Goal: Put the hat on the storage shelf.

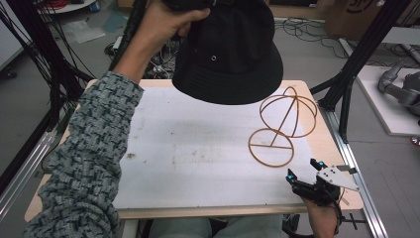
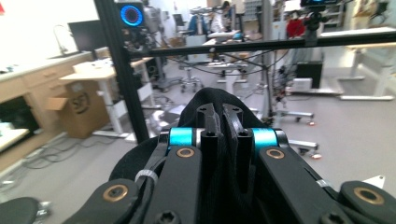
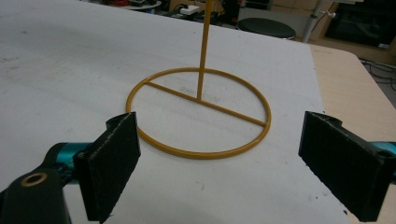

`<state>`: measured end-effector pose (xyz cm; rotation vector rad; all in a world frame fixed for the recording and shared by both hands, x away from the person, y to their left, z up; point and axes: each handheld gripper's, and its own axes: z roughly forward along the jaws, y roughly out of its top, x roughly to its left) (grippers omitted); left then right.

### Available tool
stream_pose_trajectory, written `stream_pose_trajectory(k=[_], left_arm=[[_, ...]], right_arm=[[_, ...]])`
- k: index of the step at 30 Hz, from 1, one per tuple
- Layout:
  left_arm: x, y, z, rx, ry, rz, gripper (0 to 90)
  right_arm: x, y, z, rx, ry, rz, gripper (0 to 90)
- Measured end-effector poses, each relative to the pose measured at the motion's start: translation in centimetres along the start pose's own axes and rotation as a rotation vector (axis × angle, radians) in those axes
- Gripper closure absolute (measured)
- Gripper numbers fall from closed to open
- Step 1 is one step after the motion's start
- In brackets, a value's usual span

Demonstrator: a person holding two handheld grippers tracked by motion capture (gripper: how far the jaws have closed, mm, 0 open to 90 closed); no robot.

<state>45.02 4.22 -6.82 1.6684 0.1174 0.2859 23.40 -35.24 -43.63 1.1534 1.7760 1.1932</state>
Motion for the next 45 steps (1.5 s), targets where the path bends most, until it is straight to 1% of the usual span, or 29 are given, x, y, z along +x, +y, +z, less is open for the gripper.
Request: stream_pose_trajectory(k=[5, 7, 9, 13, 21, 29, 31, 35, 40, 45], left_arm=[[0.2, -1.3, 2.4, 0.002, -0.042, -0.027, 85.9], [0.2, -1.7, 3.1, -0.010, -0.062, -0.040, 85.9], [0.3, -2.0, 3.7, -0.024, -0.072, -0.050, 85.8], [0.2, -2.4, 4.6, -0.040, -0.096, -0.063, 85.8], [0.1, -3.4, 6.1, -0.034, -0.118, -0.077, 85.8], [0.1, -4.4, 7.5, -0.034, -0.162, -0.081, 85.9], [0.0, -4.6, 7.9, -0.038, -0.171, -0.088, 85.9], [-0.2, -5.2, 8.8, -0.023, -0.184, -0.083, 85.9], [-0.6, -6.0, 10.0, -0.024, -0.202, -0.092, 85.9], [-0.9, -6.8, 11.1, -0.010, -0.219, -0.096, 85.9]], right_arm=[[-0.1, -0.1, -0.2, 0.001, -0.003, 0.004, 12.3], [0.0, -0.1, -0.2, 0.000, -0.003, 0.007, 12.3], [0.0, -0.1, -0.2, -0.001, -0.002, 0.005, 12.3], [0.0, -0.1, -0.2, 0.000, 0.000, 0.005, 12.3], [0.0, -0.1, -0.2, -0.003, 0.001, 0.006, 12.3], [0.0, -0.1, -0.2, 0.003, 0.004, 0.011, 12.3], [0.0, -0.1, -0.2, 0.003, 0.004, 0.009, 12.3], [0.0, -0.1, -0.2, 0.001, 0.006, 0.010, 12.3], [0.0, -0.1, -0.2, -0.001, 0.009, 0.010, 12.3], [0.0, -0.2, -0.2, 0.000, 0.009, 0.012, 12.3]])
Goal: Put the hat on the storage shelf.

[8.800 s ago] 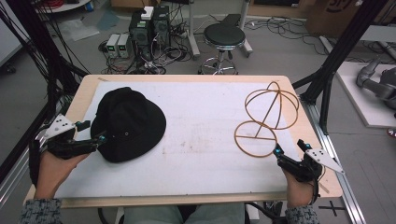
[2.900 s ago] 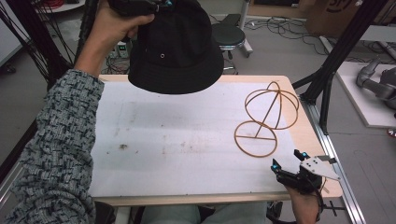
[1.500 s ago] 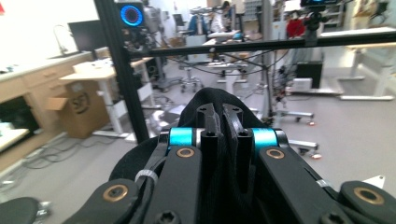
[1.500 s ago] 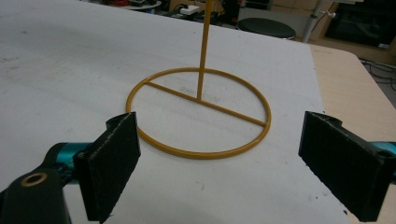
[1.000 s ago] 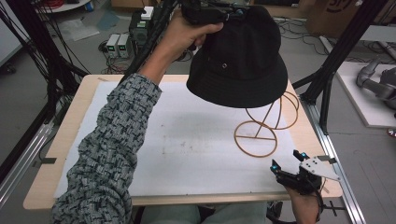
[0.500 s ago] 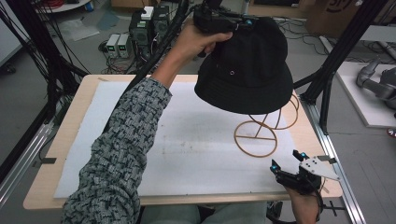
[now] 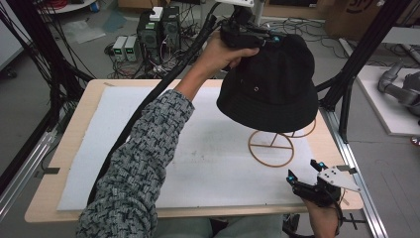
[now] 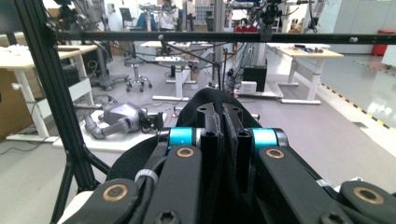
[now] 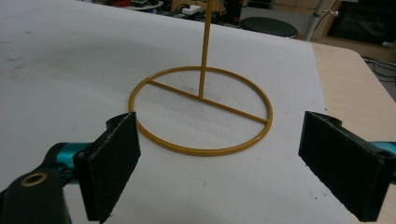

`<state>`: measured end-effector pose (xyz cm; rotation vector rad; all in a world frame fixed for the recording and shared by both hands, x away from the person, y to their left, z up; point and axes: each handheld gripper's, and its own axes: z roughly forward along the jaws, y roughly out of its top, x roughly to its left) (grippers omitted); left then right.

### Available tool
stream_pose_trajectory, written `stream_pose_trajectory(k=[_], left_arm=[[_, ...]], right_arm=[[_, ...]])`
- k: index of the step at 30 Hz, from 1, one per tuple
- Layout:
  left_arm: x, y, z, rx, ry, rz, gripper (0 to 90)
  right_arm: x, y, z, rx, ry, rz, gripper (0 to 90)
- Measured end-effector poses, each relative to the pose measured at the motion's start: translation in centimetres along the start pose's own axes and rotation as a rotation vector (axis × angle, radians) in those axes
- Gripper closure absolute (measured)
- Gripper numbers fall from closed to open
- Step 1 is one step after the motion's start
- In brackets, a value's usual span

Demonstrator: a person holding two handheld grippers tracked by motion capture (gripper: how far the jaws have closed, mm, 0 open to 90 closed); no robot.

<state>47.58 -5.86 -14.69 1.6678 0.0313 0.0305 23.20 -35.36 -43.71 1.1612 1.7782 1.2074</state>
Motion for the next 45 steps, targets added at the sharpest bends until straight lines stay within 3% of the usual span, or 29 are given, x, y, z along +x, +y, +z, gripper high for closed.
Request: stream_pose_trajectory(k=[9, 26, 45], left_arm=[[0.3, -1.7, 1.4, 0.027, -0.014, -0.021, 85.8], [0.2, -3.6, 3.8, 0.094, -0.011, 0.004, 85.5], [0.5, -5.6, 5.5, 0.177, 0.001, 0.006, 84.2]], right_arm=[[-0.1, 0.0, -0.1, 0.000, 0.001, -0.001, 12.3], [-0.1, 0.0, 0.0, 0.001, 0.002, 0.005, 12.3], [-0.1, -0.1, 0.0, 0.002, 0.004, 0.008, 12.3]])
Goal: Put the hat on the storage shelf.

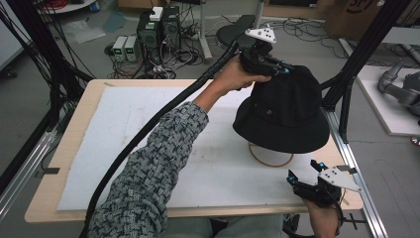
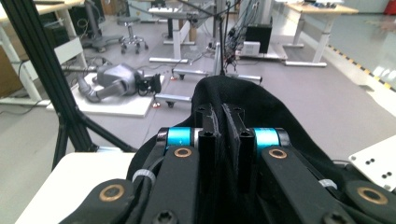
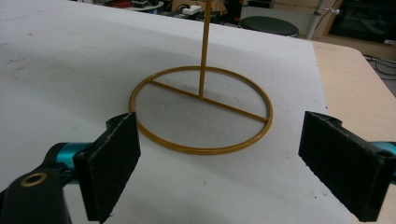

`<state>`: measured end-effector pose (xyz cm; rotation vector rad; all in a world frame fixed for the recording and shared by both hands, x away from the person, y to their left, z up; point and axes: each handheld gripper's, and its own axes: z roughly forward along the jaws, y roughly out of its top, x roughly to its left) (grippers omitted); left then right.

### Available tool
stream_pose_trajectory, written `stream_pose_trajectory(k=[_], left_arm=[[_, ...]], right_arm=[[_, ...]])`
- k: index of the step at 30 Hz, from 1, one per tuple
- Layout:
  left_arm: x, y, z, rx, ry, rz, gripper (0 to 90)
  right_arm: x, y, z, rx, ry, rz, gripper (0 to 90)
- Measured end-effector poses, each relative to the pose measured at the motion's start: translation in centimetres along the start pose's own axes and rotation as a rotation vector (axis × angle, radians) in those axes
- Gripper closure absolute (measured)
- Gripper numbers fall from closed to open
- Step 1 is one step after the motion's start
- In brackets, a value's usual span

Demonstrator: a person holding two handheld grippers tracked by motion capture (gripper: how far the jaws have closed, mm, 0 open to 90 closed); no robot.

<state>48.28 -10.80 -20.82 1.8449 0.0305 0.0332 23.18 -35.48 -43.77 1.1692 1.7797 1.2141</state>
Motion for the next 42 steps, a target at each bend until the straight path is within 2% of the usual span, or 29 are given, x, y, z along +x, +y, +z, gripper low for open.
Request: stream_pose_trajectory(k=[13, 18, 24, 28, 35, 42], left_arm=[[-0.2, -0.7, 0.9, 0.038, -0.005, 0.018, 83.2], [-0.3, -0.9, 1.1, 0.077, 0.000, 0.042, 80.1], [-0.3, -1.3, 1.5, 0.095, 0.000, 0.040, 79.4], [-0.4, -1.3, 1.6, 0.110, 0.010, 0.049, 75.8], [-0.6, -1.5, 1.5, 0.118, -0.014, 0.039, 74.2], [-0.6, -1.4, 1.1, 0.130, -0.009, 0.039, 69.4]], right_arm=[[-0.1, 0.0, 0.0, 0.004, -0.001, -0.001, 12.3], [-0.1, 0.0, 0.0, 0.002, 0.000, 0.002, 12.3], [-0.1, 0.0, 0.0, 0.005, -0.001, 0.003, 12.3], [-0.1, 0.0, 0.0, 0.003, 0.001, 0.001, 12.3], [-0.1, 0.0, 0.0, 0.003, 0.001, 0.003, 12.3], [-0.1, -0.1, -0.1, 0.001, 0.002, 0.004, 12.3]])
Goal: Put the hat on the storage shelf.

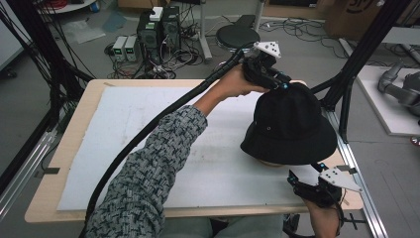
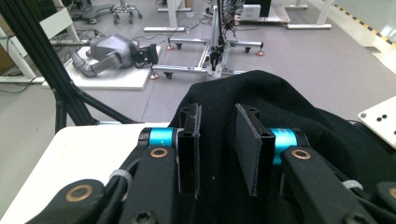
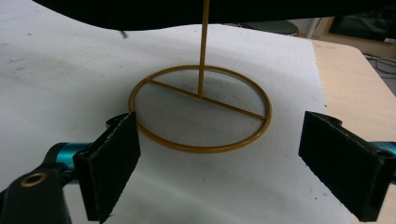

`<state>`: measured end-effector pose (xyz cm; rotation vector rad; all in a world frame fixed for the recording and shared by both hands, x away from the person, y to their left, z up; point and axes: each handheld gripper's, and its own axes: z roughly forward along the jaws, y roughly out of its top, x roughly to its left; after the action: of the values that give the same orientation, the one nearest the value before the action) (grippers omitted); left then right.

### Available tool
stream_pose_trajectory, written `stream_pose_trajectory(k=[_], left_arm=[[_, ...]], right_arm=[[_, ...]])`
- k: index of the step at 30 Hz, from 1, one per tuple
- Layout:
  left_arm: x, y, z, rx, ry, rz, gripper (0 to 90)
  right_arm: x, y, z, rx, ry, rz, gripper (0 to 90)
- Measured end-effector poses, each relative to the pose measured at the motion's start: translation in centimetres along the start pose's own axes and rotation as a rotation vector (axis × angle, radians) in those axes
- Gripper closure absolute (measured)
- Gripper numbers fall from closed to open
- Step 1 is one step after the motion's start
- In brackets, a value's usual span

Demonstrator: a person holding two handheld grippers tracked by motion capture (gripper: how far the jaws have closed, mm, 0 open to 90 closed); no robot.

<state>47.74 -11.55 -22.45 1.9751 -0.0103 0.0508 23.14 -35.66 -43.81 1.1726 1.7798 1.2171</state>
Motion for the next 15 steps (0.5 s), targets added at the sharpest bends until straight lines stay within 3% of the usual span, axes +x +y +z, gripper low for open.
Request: stream_pose_trajectory(k=[7, 15], left_arm=[[0.1, 0.6, -1.5, 0.011, 0.024, -0.024, 58.8], [0.0, 1.4, -4.4, 0.067, 0.096, -0.023, 54.1]], right_arm=[[0.0, 0.0, -0.1, -0.001, -0.002, 0.006, 12.3], [0.1, 0.0, -0.1, -0.002, 0.006, 0.001, 12.3]])
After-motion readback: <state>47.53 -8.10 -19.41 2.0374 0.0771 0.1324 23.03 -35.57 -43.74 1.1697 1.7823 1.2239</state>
